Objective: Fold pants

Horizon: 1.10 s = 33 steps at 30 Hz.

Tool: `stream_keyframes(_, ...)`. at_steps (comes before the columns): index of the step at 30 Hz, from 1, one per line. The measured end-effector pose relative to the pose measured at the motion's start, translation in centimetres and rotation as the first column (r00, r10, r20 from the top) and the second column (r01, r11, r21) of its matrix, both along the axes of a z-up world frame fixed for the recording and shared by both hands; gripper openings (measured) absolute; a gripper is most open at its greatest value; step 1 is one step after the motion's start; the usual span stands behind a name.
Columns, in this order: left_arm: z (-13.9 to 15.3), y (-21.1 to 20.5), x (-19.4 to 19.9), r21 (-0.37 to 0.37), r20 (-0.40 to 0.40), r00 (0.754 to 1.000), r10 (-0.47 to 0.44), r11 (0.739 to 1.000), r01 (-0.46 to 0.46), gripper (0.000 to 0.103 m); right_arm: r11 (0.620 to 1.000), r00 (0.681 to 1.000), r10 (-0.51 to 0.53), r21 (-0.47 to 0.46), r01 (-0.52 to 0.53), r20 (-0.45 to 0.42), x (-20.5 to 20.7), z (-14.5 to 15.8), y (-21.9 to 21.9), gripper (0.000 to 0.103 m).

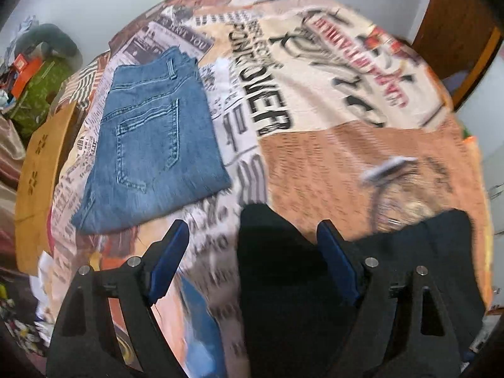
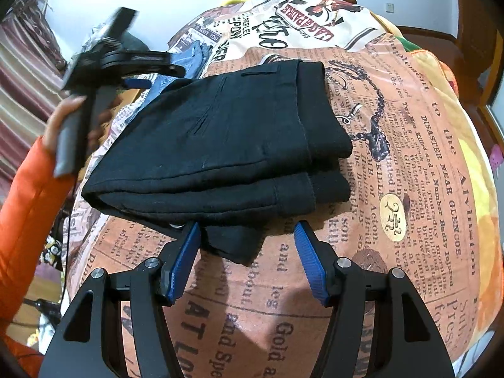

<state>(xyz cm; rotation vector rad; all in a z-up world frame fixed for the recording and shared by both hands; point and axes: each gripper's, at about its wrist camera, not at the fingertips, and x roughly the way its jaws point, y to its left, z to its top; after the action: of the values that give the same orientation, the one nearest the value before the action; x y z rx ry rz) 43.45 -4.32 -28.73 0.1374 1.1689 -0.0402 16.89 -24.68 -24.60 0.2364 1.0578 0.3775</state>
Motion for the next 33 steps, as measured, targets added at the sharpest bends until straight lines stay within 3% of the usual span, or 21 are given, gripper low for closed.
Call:
stream_keyframes(2,-1.9,0.1,1.4,0.069,-0.034,0.999,-0.007,0.998,0.010,0.083,1.000,1.000,0.001,0.001,-0.001,0.000,0.2,-0.1,-0.1,0.061)
stream_keyframes(5,-4.2,0.3,1.6,0.097,-0.082,0.995,-0.049,0.994,0.057,0.090,1.000,1.000,0.001,0.001,-0.001,-0.001,0.3,-0.1,-0.3,0.062)
stream_keyframes(11,-4.4,2.2,0.0,0.044,-0.113,0.993,-0.039,0.998,0.044,0.094,1.000,1.000,-0.007,-0.020,0.007,0.001,0.5,0.0,-0.5,0.062)
stream_keyframes(19,-3.0,4.2,-6.0,0.107,-0.068,0.997,-0.039,0.993,0.046,0.094,0.997,0.997,-0.066,-0.041,0.067,0.031,-0.5,1.1,-2.3,0.062)
stream_keyframes(26,-1.6,7.4,-12.8,-0.008,-0.085,0.996,0.003,1.000,-0.004,0.094,0.993,0.991,-0.097,-0.060,0.103,0.097,-2.1,3.1,-3.4,0.062)
stream_keyframes(33,-0.8,8.5,-19.1,-0.130,-0.080,0.996,0.027,0.991,-0.037,0.094,0.993,0.987,-0.087,-0.071,0.097,0.133,-3.0,4.2,-2.9,0.062)
